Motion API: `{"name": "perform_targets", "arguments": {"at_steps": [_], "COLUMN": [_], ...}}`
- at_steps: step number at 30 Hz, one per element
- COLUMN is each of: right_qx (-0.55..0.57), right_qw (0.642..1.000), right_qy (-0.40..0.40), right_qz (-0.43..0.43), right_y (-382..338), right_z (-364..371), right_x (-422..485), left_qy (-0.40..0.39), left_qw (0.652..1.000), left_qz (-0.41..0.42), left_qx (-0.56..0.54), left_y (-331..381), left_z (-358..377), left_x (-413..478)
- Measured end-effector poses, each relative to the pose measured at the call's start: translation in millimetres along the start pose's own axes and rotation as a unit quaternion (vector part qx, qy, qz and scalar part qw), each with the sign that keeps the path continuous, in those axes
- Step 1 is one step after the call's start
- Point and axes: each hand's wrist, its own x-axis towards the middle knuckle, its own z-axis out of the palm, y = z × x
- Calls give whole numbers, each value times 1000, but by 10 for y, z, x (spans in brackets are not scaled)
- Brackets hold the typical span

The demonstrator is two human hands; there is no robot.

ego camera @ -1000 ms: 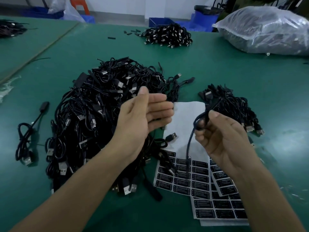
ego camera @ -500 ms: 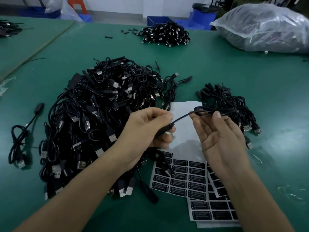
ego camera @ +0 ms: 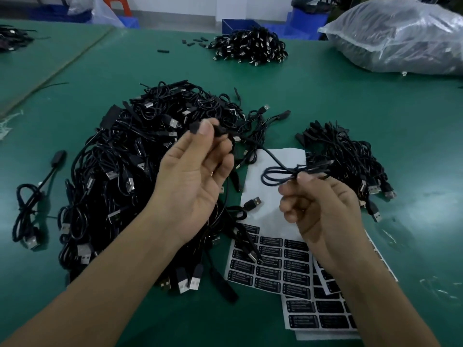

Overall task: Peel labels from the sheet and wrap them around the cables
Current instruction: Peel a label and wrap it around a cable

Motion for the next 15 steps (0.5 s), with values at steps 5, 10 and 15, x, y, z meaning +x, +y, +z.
{"name": "perform_targets", "arguments": {"at_steps": [5, 10, 15], "right_qx": [-307, -586, -540], "right_qw": [947, 798, 836], "right_qy": [85, 140, 83], "right_qz": [-37, -9, 54], "right_y": [-42, -81, -99], "right_z": [-52, -103, -86], "right_x": [-49, -101, -105], "left_qy": [-35, -34, -83], "left_qw": [999, 988, 841], "left_qz": [17, 123, 313], "left_qx": [-29, 84, 433], "left_y": [101, 215, 121], "left_z": [11, 65, 79], "left_x": [5, -44, -124]}}
